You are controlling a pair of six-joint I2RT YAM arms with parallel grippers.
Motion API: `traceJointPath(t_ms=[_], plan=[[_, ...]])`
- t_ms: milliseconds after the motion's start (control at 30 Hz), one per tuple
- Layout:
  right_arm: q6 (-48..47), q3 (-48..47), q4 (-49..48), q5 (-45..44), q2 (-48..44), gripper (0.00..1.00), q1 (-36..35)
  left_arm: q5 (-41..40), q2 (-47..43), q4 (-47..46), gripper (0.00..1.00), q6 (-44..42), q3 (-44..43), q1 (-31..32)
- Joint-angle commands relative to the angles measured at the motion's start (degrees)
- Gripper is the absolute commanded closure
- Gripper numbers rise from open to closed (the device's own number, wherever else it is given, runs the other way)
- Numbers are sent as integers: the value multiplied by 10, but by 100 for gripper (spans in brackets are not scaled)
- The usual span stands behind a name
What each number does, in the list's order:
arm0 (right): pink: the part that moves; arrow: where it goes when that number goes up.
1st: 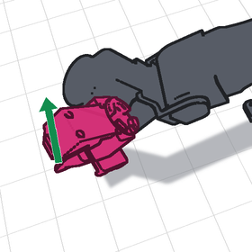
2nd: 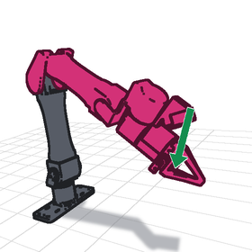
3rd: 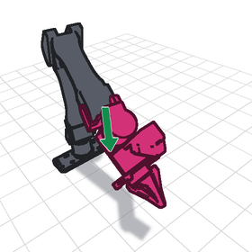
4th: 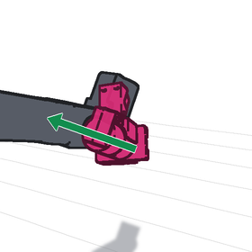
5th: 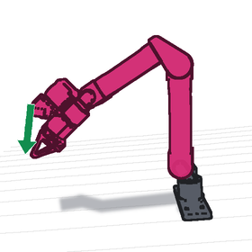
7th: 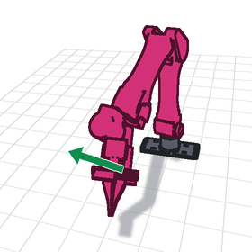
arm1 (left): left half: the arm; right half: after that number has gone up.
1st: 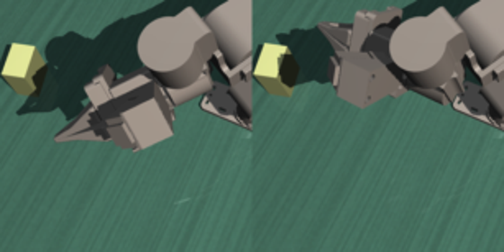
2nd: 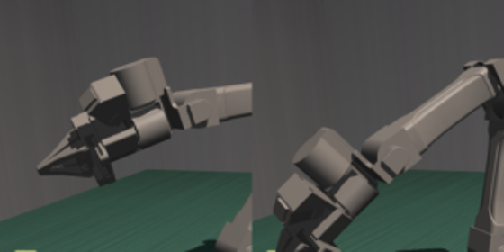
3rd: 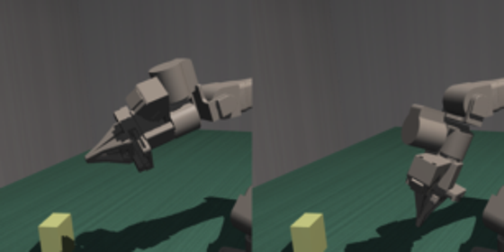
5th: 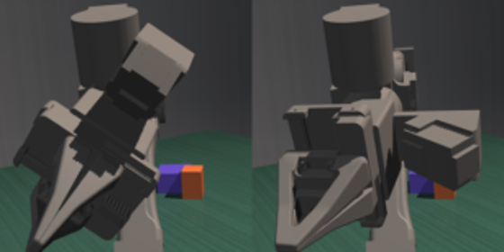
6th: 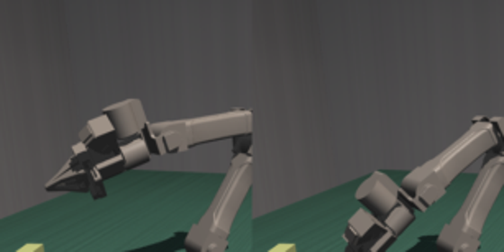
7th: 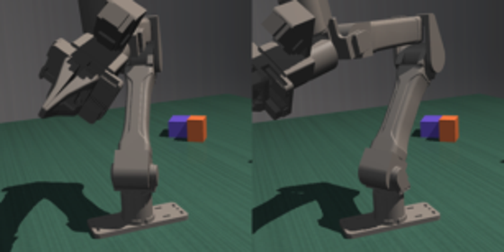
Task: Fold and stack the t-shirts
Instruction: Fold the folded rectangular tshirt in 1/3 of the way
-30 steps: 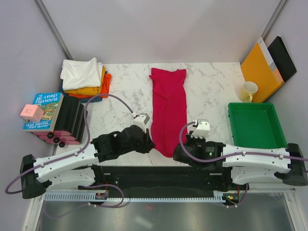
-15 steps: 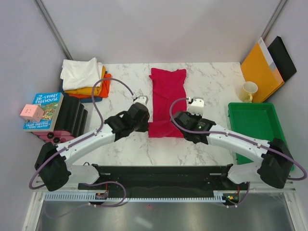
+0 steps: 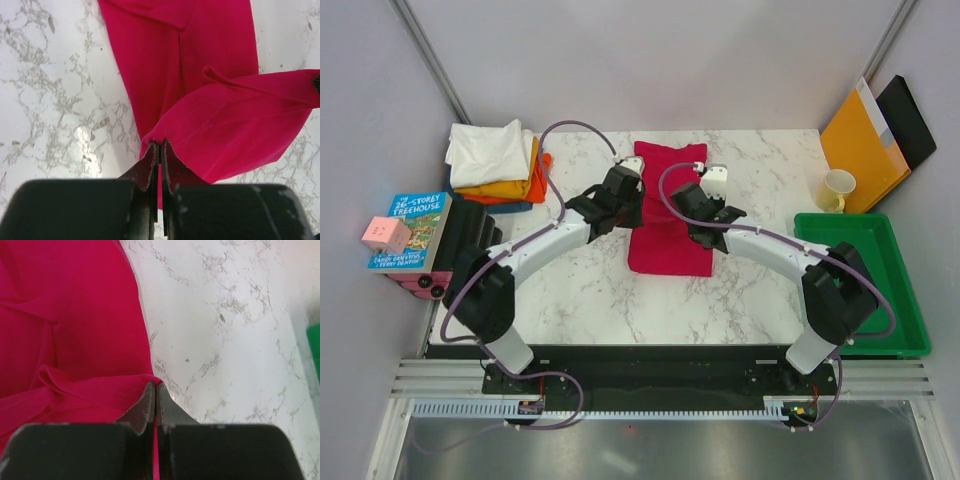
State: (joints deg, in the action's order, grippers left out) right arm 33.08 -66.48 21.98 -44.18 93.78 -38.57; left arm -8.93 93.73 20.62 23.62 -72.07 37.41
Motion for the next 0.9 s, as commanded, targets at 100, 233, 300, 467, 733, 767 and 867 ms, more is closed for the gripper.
traceJointPath(t_ms=[100, 233, 300, 467, 733, 767, 867], plan=[[-35, -70, -45, 32, 76, 100, 43, 25, 94, -21, 98, -40, -98, -24], [-43, -86, -54, 45, 109, 100, 55, 41, 134, -18, 98, -38, -135, -40], [-44, -94, -57, 52, 127, 100, 63, 44, 157, -15, 98, -36, -147, -48], [-50, -116, -60, 63, 164, 100, 78, 58, 195, -8, 98, -34, -185, -59], [-59, -145, -62, 68, 198, 100, 85, 66, 239, 2, 98, -31, -223, -67], [-60, -153, -62, 68, 202, 100, 85, 62, 241, 4, 97, -31, -227, -67], [-64, -172, -63, 66, 196, 71, 85, 31, 235, 6, 59, -30, -240, -68]])
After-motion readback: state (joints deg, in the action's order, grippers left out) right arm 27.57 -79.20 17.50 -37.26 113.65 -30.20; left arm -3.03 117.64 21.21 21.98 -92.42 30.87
